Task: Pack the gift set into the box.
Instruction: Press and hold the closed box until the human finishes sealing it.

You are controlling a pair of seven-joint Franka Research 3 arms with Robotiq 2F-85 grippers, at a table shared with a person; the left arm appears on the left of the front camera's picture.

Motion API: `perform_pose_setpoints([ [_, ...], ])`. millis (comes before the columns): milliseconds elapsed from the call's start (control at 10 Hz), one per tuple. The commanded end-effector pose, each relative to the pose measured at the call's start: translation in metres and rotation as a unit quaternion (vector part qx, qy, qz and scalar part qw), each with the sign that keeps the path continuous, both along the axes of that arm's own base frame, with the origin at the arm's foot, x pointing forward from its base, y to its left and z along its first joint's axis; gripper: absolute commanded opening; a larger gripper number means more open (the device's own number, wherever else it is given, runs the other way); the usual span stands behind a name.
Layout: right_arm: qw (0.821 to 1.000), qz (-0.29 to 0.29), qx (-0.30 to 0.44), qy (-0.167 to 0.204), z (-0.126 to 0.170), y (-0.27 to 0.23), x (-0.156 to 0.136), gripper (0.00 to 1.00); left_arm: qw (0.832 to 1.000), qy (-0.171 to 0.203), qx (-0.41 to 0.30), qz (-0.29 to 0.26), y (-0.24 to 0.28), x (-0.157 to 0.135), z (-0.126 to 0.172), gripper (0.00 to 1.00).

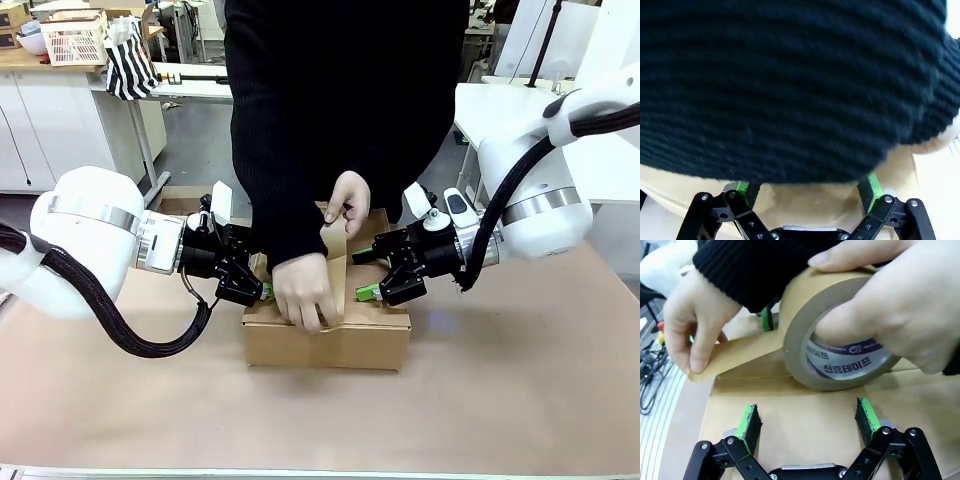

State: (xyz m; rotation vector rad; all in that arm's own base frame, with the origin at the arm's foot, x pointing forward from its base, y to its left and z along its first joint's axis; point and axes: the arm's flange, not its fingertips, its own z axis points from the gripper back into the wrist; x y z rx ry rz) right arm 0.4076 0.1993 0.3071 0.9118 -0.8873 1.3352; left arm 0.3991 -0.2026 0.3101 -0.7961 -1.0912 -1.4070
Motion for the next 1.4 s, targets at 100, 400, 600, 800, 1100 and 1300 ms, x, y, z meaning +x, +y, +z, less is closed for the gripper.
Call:
perform_pose_setpoints([
  [100,1.0,-0.004,-0.002,0.0,-0.0008,0.0001,-0.0011,1.0,1.0,-0.004,0.006,-0.004,0.0012,-0.0022,-0.002,1.0],
  [400,1.0,-0.004,-0.002,0.0,-0.0008,0.0001,-0.0011,1.0,1.0,-0.004,0.006,-0.004,0.0012,-0.0022,-0.002,1.0],
  [600,1.0,-0.004,-0.002,0.0,-0.0008,0.0001,-0.0011,1.0,1.0,-0.004,0.006,-0.004,0.0012,-0.0022,-0.002,1.0],
  [800,1.0,-0.004,-0.002,0.0,-0.0008,0.0001,-0.0011,1.0,1.0,-0.004,0.006,-0.004,0.0012,-0.0022,-0.002,1.0],
  [1100,1.0,-0.004,-0.002,0.0,-0.0008,0.0001,-0.0011,1.0,1.0,-0.004,0.006,-0.004,0.0012,-0.0022,-0.002,1.0],
  [1300,1.0,-0.004,-0.002,0.0,-0.0008,0.0001,-0.0011,1.0,1.0,-0.004,0.006,-0.004,0.0012,-0.0022,-0.002,1.0],
])
